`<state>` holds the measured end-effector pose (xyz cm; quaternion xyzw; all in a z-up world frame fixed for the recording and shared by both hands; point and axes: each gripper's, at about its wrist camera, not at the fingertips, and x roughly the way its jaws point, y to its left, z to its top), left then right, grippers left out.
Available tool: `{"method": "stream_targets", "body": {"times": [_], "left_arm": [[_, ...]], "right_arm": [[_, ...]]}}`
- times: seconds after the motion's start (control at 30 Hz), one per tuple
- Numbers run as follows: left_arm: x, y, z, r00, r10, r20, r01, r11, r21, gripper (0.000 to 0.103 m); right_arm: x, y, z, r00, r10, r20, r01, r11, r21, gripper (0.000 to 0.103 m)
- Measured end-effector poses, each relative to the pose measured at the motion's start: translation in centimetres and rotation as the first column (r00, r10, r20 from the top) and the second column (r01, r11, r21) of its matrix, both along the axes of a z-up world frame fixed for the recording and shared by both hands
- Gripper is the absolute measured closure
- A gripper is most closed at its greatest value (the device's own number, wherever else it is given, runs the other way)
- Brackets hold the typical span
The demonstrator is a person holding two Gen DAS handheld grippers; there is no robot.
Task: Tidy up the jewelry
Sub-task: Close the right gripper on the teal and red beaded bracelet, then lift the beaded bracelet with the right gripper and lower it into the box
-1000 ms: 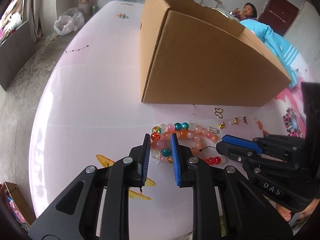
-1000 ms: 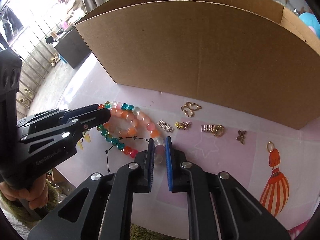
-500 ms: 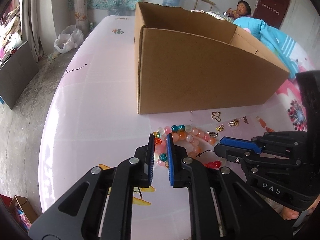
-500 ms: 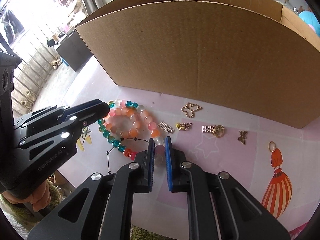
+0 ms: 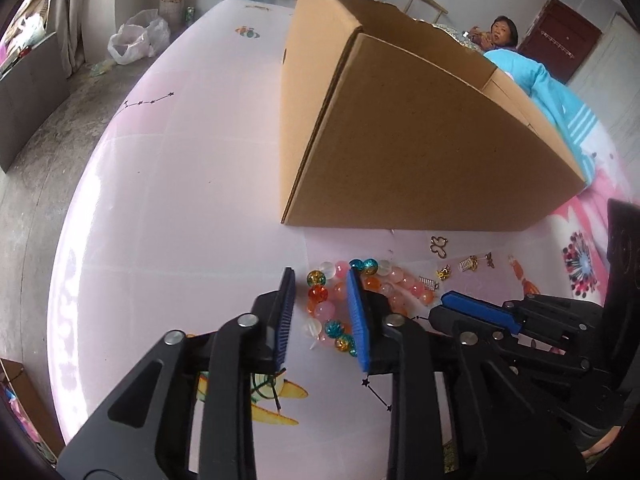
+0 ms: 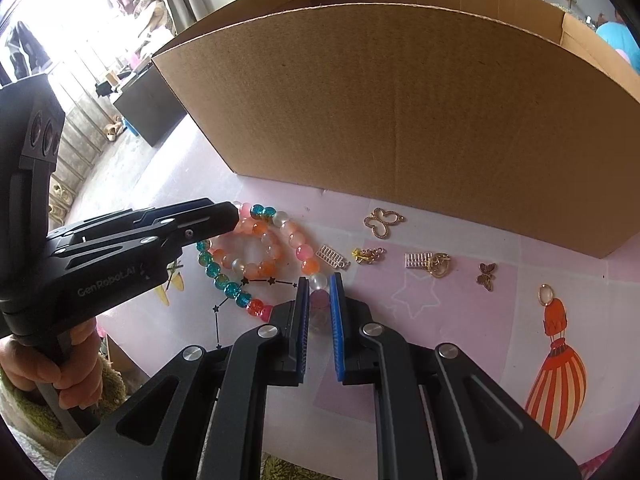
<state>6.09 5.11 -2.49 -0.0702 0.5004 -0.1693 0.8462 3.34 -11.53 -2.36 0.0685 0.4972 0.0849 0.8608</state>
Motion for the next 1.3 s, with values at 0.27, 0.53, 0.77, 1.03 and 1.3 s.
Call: {"method": "stream_targets", "body": {"times": [0.27, 0.53, 0.77, 1.03, 1.3], "left_arm": [[-1.5, -1.6, 1.1, 0.994, -0.035, 0.099, 0.027, 0.996, 0.081, 0.094], [-3.6, -2.1, 3.1, 0.985, -0.07, 0.157, 0.055, 0.994, 0.097, 0.094], [-5.2, -2.5, 5.6, 0.978, -0.081, 0.194, 0.069, 0.995, 0.069, 0.094], [-6.2, -3.4, 10.2, 0.95, -0.111, 0.291, 0.108, 0.994, 0.024, 0.094], [-3.3, -4.8, 15.6, 0.908, -0.147, 0.391, 0.156, 0.988, 0.009, 0.094]], "right_arm": [[-0.5, -0.5, -0.1, 1.0, -0.012, 0.009, 0.011, 1.0, 0.026, 0.093], [-1.6, -1.8, 0.7, 0.999, -0.022, 0.034, 0.02, 0.998, 0.058, 0.093], [-3.3, -2.5, 2.6, 0.996, -0.019, 0.082, 0.012, 0.997, 0.077, 0.093], [-4.6, -3.8, 7.1, 0.983, -0.01, 0.181, -0.011, 0.993, 0.118, 0.093], [-3.0, -5.4, 13.4, 0.946, 0.016, 0.324, -0.061, 0.99, 0.128, 0.093]]}}
